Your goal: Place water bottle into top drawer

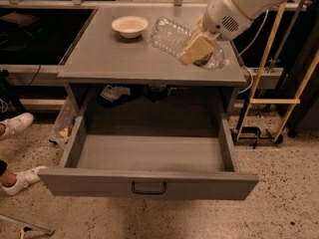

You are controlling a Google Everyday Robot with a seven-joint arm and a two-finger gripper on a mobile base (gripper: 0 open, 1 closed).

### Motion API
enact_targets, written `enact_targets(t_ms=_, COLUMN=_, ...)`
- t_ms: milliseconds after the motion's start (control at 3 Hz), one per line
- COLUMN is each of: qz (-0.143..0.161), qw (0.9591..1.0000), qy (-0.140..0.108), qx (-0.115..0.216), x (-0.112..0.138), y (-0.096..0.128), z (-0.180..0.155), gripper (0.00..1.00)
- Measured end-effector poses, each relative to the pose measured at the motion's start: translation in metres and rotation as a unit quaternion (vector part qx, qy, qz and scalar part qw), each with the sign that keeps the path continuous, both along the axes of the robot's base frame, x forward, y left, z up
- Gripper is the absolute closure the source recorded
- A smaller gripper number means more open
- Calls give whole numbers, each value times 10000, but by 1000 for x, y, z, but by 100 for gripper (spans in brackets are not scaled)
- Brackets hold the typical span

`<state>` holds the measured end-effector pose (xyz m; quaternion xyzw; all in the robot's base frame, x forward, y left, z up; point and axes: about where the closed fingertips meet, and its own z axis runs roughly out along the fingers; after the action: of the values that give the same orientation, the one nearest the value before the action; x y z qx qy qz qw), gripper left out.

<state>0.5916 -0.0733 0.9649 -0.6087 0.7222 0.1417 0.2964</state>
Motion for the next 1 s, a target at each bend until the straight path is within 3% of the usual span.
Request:
enact_targets(t_ms=333, qz=2, qw=10000, qy=4, qx=-1, x=0, y=0, z=-1, gripper=100)
enact_targets(t_ms=667, qz=-16, qw=10000, qy=-83, qx=-28, x=3, y=3, z=-31, gripper=100)
enact_targets(t_ms=1000, qz=-9, qw=10000, qy=-56, qx=-30, x=2, y=8, z=-113, gripper=100)
